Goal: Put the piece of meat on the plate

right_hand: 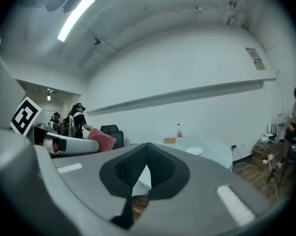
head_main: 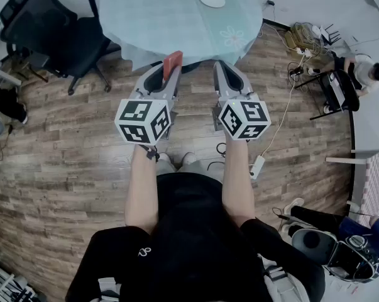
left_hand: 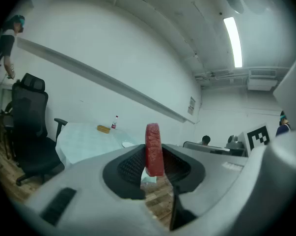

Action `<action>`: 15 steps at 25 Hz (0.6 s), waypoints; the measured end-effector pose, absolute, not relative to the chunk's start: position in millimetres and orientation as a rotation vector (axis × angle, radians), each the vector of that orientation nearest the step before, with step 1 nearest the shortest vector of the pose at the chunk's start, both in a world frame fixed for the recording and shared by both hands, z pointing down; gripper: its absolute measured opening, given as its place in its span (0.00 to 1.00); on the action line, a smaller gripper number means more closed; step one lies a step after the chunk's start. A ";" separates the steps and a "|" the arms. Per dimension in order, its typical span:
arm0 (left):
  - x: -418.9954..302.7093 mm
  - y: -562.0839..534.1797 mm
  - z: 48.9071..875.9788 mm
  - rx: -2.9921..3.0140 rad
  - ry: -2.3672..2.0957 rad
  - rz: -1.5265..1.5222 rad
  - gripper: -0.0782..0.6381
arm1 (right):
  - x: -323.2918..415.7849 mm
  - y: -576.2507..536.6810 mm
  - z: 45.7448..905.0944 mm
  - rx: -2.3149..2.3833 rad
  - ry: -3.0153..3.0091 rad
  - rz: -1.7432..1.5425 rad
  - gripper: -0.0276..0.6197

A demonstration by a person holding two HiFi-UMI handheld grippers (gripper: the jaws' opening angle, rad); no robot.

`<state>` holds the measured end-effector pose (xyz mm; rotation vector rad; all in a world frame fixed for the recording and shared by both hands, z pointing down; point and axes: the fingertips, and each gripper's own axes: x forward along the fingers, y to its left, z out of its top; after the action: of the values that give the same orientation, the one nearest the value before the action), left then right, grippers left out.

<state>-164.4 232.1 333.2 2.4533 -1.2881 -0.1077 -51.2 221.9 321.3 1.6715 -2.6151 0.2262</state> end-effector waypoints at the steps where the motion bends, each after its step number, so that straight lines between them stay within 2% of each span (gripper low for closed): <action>1: -167.1 233.3 333.5 2.453 -1.291 -0.109 0.23 | -53.2 222.7 320.6 1.681 -2.631 0.232 0.05; 10: -188.2 222.2 351.9 2.416 -1.281 -0.134 0.23 | -66.1 216.1 356.5 1.704 -2.587 0.306 0.06; 15: -175.4 204.1 352.1 2.432 -1.255 -0.130 0.23 | -44.0 202.6 352.3 1.763 -2.569 0.300 0.06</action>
<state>-175.4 204.1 352.1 2.4319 -1.2552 -0.1299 -44.0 202.6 352.3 1.7625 -2.5690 0.3003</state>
